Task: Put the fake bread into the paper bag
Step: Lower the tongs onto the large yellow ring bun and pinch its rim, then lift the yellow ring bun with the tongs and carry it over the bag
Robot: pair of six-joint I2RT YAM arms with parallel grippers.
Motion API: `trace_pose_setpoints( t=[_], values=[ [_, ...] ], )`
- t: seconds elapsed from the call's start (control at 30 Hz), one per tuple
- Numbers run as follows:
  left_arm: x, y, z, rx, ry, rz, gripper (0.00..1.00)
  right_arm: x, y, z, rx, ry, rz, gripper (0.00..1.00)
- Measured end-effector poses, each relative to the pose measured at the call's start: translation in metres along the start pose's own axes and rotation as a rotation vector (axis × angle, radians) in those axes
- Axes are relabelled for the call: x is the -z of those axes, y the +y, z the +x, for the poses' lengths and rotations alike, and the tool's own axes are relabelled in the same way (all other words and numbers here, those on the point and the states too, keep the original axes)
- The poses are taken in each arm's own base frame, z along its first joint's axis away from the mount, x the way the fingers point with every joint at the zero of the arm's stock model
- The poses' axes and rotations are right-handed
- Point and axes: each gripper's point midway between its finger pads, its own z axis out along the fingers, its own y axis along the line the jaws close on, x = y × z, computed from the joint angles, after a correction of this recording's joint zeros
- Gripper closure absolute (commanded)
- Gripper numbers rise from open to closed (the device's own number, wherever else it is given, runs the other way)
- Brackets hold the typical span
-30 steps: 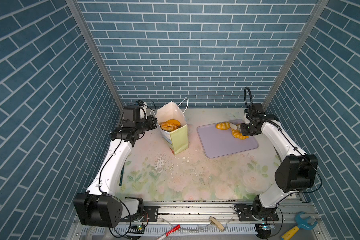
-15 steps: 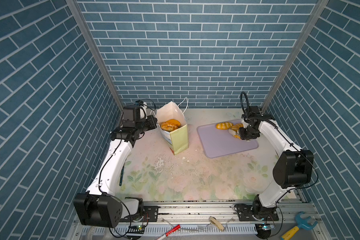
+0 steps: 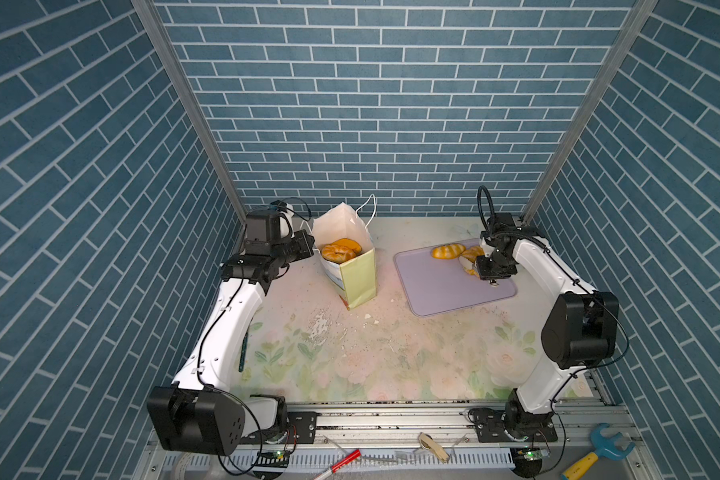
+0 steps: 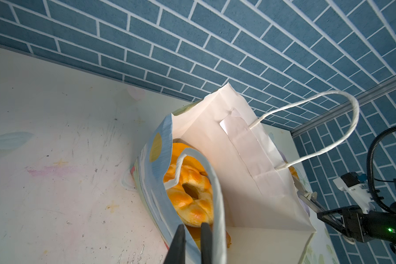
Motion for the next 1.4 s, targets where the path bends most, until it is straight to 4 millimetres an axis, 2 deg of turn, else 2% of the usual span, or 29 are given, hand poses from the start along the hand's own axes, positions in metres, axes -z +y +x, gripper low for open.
trace_pose_setpoints(
  t=[0.4, 0.6, 0.8, 1.1, 1.2, 1.33, 1.4],
  values=[
    [0.0, 0.0, 0.0, 0.001, 0.0, 0.0, 0.84, 0.002, 0.002, 0.015, 0.019, 0.034, -0.011, 0.88],
    [0.0, -0.001, -0.001, -0.001, -0.006, 0.003, 0.84, 0.033, 0.009, 0.031, 0.018, 0.004, -0.059, 0.92],
    [0.0, -0.001, -0.003, -0.001, -0.012, 0.006, 0.84, 0.065, 0.016, 0.033, 0.015, -0.076, -0.11, 0.94],
    [0.0, -0.001, -0.003, 0.0, -0.012, 0.006, 0.84, 0.078, 0.019, 0.035, 0.009, -0.106, -0.133, 0.95],
    [0.0, -0.001, -0.003, 0.0, -0.013, 0.006, 0.84, 0.089, 0.019, 0.035, 0.008, -0.139, -0.138, 0.95],
    [0.0, -0.001, -0.003, 0.001, -0.013, 0.006, 0.84, 0.114, 0.026, 0.033, 0.005, -0.219, -0.182, 0.95],
    [0.0, -0.001, -0.003, 0.003, -0.013, 0.006, 0.84, 0.134, 0.033, 0.027, 0.018, -0.283, -0.212, 0.96]
  ],
)
